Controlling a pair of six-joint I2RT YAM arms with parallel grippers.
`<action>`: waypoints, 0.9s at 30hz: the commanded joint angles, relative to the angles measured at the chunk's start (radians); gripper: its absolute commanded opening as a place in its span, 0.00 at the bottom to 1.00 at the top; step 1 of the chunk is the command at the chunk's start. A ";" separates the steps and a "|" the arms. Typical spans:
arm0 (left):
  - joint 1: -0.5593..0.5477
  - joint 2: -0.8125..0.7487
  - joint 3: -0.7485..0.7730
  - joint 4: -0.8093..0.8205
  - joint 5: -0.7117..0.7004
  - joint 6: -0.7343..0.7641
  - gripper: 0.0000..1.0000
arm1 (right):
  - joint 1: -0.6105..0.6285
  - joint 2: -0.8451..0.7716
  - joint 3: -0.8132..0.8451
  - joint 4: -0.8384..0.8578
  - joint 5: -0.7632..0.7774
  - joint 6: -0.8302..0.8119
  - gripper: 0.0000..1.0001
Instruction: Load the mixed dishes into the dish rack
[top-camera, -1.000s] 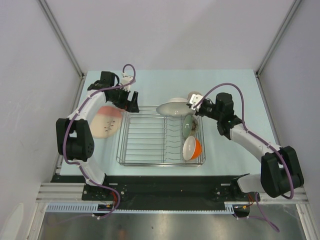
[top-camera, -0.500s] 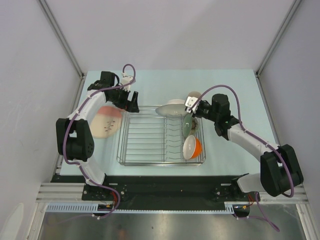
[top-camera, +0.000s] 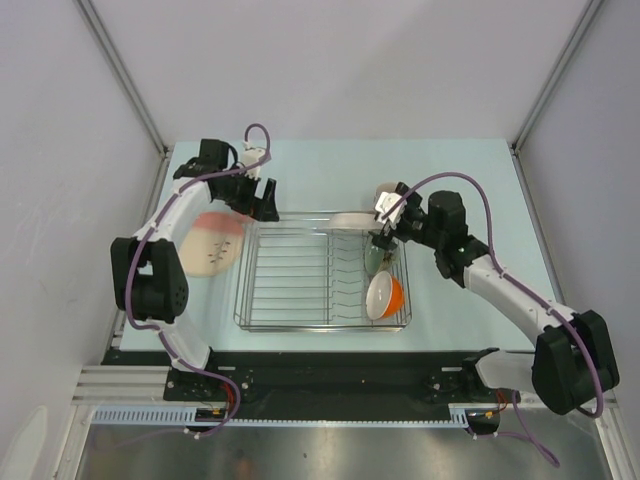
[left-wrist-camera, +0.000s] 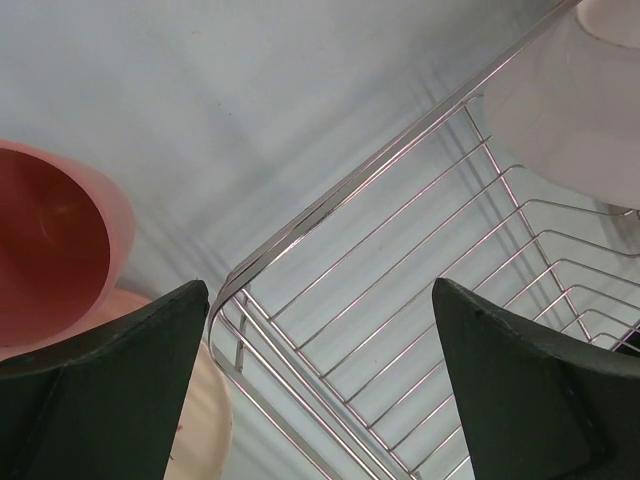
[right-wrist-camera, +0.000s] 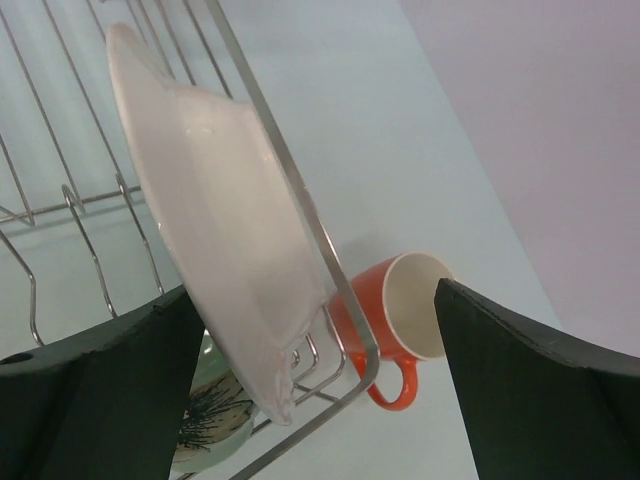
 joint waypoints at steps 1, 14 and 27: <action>0.005 -0.066 0.057 -0.017 0.039 -0.018 1.00 | 0.022 -0.066 0.014 0.048 0.025 0.040 1.00; 0.042 -0.187 0.158 -0.126 0.049 0.008 1.00 | 0.160 -0.130 0.074 0.324 0.195 0.514 1.00; 0.410 -0.414 -0.243 -0.140 0.034 0.172 0.99 | 0.433 0.554 0.815 -0.128 0.252 0.609 1.00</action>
